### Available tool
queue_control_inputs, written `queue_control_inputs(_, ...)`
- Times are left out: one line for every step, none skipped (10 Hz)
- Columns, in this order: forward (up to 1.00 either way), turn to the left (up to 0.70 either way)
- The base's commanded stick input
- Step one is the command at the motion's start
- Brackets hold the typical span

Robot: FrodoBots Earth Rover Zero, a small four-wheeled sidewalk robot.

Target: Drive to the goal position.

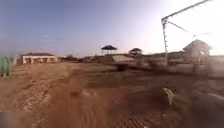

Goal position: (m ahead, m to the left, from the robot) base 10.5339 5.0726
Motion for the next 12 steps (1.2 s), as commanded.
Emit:
queue_control_inputs(0.7,0.0)
queue_control_inputs(0.7,0.0)
queue_control_inputs(0.7,0.0)
queue_control_inputs(0.7,0.0)
queue_control_inputs(0.7,0.0)
queue_control_inputs(0.7,0.0)
queue_control_inputs(0.7,0.08)
queue_control_inputs(0.7,0.35)
queue_control_inputs(0.7,0.35)
queue_control_inputs(0.7,0.35)
queue_control_inputs(0.7,0.35)
queue_control_inputs(0.7,0.35)
